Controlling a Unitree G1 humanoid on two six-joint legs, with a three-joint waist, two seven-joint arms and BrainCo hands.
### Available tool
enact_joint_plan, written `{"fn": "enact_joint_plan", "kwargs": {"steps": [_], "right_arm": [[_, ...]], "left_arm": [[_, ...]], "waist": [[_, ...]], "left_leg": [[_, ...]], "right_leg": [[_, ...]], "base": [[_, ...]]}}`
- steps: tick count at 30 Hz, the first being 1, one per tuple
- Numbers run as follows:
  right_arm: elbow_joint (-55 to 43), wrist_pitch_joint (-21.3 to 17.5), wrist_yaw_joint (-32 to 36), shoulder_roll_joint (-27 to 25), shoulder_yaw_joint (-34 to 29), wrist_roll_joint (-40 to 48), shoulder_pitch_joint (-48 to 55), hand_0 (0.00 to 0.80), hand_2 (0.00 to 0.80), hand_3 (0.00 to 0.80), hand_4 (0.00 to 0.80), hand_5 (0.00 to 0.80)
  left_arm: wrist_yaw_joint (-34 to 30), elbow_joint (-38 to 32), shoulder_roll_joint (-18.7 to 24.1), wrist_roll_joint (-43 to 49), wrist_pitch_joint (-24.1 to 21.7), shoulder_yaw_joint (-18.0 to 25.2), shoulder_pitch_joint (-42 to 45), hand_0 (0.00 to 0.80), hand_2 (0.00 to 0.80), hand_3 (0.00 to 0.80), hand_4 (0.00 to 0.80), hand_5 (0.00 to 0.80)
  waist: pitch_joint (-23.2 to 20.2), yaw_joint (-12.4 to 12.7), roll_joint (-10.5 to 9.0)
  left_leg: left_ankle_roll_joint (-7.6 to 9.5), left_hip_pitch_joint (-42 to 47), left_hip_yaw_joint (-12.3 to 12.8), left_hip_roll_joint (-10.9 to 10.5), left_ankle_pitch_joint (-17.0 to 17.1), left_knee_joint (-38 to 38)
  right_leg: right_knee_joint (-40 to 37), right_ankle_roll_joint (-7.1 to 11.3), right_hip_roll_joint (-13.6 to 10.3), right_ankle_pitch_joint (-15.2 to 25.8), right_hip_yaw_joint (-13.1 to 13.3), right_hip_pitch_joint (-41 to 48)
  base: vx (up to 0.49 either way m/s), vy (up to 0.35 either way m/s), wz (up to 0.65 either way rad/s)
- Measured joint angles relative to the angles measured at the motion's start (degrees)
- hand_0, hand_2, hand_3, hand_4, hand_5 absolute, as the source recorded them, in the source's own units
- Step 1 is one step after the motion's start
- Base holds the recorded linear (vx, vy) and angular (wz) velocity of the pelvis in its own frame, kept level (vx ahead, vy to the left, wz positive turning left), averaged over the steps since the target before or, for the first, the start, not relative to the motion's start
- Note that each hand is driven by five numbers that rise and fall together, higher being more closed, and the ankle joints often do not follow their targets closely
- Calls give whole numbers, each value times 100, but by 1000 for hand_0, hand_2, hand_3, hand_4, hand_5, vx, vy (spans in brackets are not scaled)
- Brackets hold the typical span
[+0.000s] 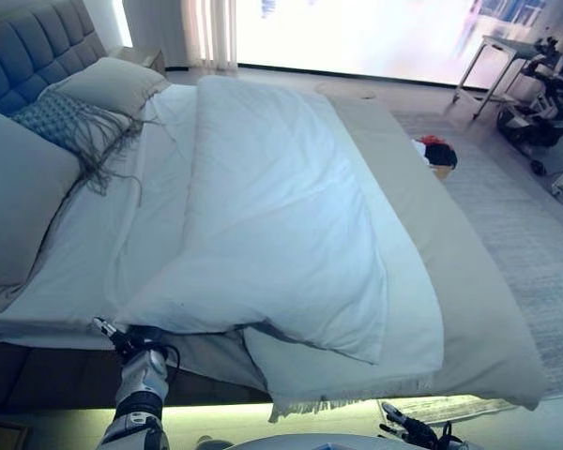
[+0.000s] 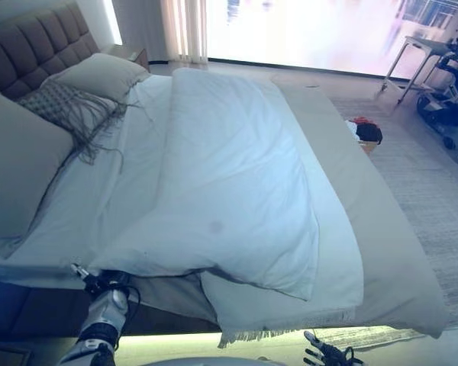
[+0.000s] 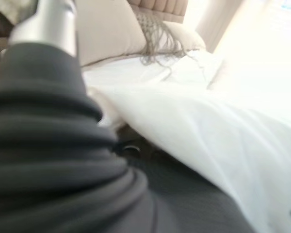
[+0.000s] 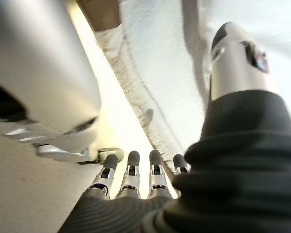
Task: Make the bed neatly
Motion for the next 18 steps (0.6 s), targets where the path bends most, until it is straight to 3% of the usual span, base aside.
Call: {"fn": "enact_joint_plan", "kwargs": {"steps": [2, 4, 5, 7, 8, 9, 10, 13, 15, 16, 17, 18], "right_arm": [[101, -74, -132, 36, 62, 46, -180, 0, 0, 0, 0, 0], [112, -137, -209, 44, 128, 314, -295, 0, 0, 0, 0, 0], [105, -149, -224, 52, 250, 449, -327, 0, 0, 0, 0, 0], [91, -150, -223, 76, 351, 589, -357, 0, 0, 0, 0, 0], [72, -182, -219, 74, 398, 638, -397, 0, 0, 0, 0, 0], [79, -212, -208, 49, 410, 669, -490, 0, 0, 0, 0, 0], [99, -210, -193, -16, 416, 677, -578, 0, 0, 0, 0, 0], [186, -185, -114, -73, 484, 673, -781, 0, 0, 0, 0, 0], [283, -179, -80, -128, 515, 668, -867, 0, 0, 0, 0, 0], [310, -133, -83, -182, 536, 652, -869, 0, 0, 0, 0, 0], [310, -128, -85, -238, 533, 654, -899, 0, 0, 0, 0, 0], [310, -133, -90, -287, 531, 655, -901, 0, 0, 0, 0, 0]], "left_arm": [[0, 142, -14, 3, 6, -12, -39, 0, 0, 0, 0, 0], [1, 304, -99, 2, 5, -167, -199, 0, 0, 0, 0, 0], [0, 310, -139, 3, 5, -309, -274, 0, 0, 0, 0, 0], [-12, 309, -167, 5, -1, -511, -321, 0, 0, 0, 0, 0], [-17, 309, -166, 6, -14, -536, -314, 0, 0, 0, 0, 0], [-18, 322, -195, 6, -76, -541, -318, 0, 0, 0, 0, 0], [-11, 370, -243, 6, -103, -533, -321, 0, 0, 0, 0, 0], [51, 398, -237, 7, -111, -530, -394, 0, 0, 0, 0, 0], [216, 358, -235, 6, -129, -530, -576, 0, 0, 0, 0, 0], [353, 276, -236, 6, -129, -531, -669, 0, 0, 0, 0, 0], [438, 133, -235, 4, -144, -531, -693, 0, 0, 0, 0, 0], [504, 50, -235, 4, -213, -531, -763, 0, 0, 0, 0, 0]], "waist": [[0, 11, 0], [10, -13, 53], [14, -7, 69], [-14, -2, 2], [-46, 0, -69], [-38, 20, -108], [-6, 28, 5], [120, 323, 105], [247, 392, 221], [275, 449, 254], [334, 455, 360], [378, 429, 467]], "left_leg": [[60, -28, -85, -73, -1, -3], [180, -129, -434, -147, 6, -3], [207, -226, -604, -145, 29, 23], [209, -412, -969, -184, 78, 162], [181, -540, -1113, -228, 87, 208], [88, -644, -1201, -288, 165, 294], [66, -806, -1268, -270, 153, 512], [11, -1379, -1075, -271, 131, 1321], [-131, -1677, -1068, -255, 214, 1621], [-252, -1686, -1088, -266, 314, 1475], [-277, -1601, -1078, -306, 446, 1189], [-216, -1539, -917, -301, 491, 983]], "right_leg": [[203, 41, -75, -71, -30, -31], [860, 167, -206, -286, 12, -274], [1230, 199, -257, -353, 130, -435], [1735, 286, -160, -803, 612, -575], [1636, 217, 37, -1040, 861, -535], [1321, -88, 173, -1183, 886, -442], [963, -121, 269, -977, 895, -276], [12, -310, 445, -447, 884, 33], [-55, -392, 496, -392, 772, 67], [-53, -474, 513, -411, 722, 58], [-52, -496, 565, -410, 678, 59], [-58, -500, 617, -412, 574, 54]], "base": [[-224, 31, 21], [-222, -88, 56], [-173, -153, 80], [-132, -170, 86], [-142, -139, 74], [-154, -91, 70], [-175, -44, 51], [-213, -27, 22], [-251, -36, 28], [-205, -10, 19], [-188, 21, 6], [-232, 59, 8]]}}
